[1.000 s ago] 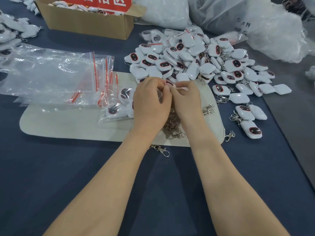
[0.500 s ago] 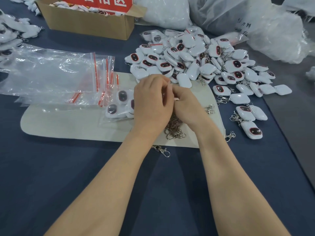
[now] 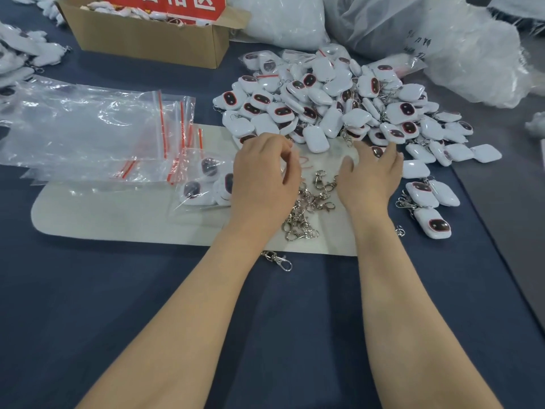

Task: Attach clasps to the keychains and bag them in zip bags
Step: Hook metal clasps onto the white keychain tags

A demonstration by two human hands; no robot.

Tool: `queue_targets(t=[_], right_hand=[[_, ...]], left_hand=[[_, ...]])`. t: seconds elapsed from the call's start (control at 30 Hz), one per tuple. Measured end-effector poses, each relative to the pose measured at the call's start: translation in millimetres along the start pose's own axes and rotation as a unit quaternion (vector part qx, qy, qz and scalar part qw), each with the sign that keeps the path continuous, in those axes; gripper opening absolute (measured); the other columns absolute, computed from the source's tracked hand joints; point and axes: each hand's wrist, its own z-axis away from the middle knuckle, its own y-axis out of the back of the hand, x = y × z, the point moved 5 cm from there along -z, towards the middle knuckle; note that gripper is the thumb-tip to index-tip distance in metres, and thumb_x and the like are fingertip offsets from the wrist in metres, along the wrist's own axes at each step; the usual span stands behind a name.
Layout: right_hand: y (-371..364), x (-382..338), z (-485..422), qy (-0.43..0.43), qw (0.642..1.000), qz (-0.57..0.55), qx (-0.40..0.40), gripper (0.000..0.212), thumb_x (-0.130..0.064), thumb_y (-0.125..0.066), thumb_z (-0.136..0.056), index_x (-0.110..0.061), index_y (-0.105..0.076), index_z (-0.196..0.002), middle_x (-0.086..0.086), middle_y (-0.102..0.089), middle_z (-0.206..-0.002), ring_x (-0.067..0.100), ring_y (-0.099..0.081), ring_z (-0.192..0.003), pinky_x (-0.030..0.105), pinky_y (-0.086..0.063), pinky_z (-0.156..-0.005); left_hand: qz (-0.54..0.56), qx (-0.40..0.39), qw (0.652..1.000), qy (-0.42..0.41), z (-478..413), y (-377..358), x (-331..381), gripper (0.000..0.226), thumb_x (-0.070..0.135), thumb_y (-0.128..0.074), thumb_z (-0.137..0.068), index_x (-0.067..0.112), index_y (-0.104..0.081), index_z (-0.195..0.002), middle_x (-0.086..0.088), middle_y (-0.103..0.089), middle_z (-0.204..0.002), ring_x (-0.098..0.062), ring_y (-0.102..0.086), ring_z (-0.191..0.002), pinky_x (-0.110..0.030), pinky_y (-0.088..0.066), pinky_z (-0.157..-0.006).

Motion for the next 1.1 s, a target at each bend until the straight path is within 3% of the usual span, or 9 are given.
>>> queue_targets(t=[0.1, 0.23, 0.77, 1.1], right_hand=[[-9.2, 4.7, -2.7, -0.015, 0.999, 0.015, -0.027, 0.044, -0.040, -0.038, -0.101, -0.025, -0.044, -0.142, 0.015, -0.004, -0.161, 0.031, 0.001, -0.149, 0.049, 0.001, -0.118], [-14.4, 7.1, -5.9, -0.022, 0.999, 0.039, -0.023, 0.056, -0.046, -0.038, -0.099, -0.016, -0.035, -0.147, 0.016, -0.006, -0.161, 0.031, -0.003, -0.149, 0.050, 0.000, -0.118], [-18.4, 8.3, -6.7, -0.037, 0.997, 0.069, -0.019, 0.072, -0.051, -0.035, -0.098, 0.001, -0.026, -0.148, 0.020, 0.001, -0.160, 0.032, 0.000, -0.149, 0.048, 0.000, -0.119], [-9.8, 8.2, -6.6, -0.042, 0.998, -0.004, 0.043, 0.071, -0.045, -0.038, -0.100, 0.001, -0.018, -0.150, 0.016, -0.014, -0.159, 0.030, -0.006, -0.148, 0.044, -0.005, -0.119]], left_hand=[[-0.002, -0.003, 1.000, 0.003, -0.2, -0.3, -0.7, 0.012, 0.016, -0.054, -0.092, 0.010, -0.057, -0.082, -0.002, -0.063, -0.093, -0.019, -0.052, -0.093, -0.031, -0.040, -0.082], [-0.001, -0.002, 1.000, 0.002, 0.2, -0.6, 0.2, 0.012, 0.015, -0.055, -0.092, 0.010, -0.057, -0.082, -0.003, -0.063, -0.094, -0.019, -0.052, -0.093, -0.030, -0.040, -0.083], [0.006, -0.002, 1.000, 0.002, 0.9, -0.8, 0.4, 0.012, 0.014, -0.055, -0.091, 0.011, -0.056, -0.080, -0.002, -0.063, -0.093, -0.018, -0.051, -0.092, -0.029, -0.040, -0.082], [0.007, -0.006, 1.000, 0.004, 0.2, -1.0, 0.2, 0.012, 0.013, -0.055, -0.091, 0.009, -0.057, -0.079, -0.004, -0.064, -0.094, -0.021, -0.053, -0.093, -0.033, -0.040, -0.084]])
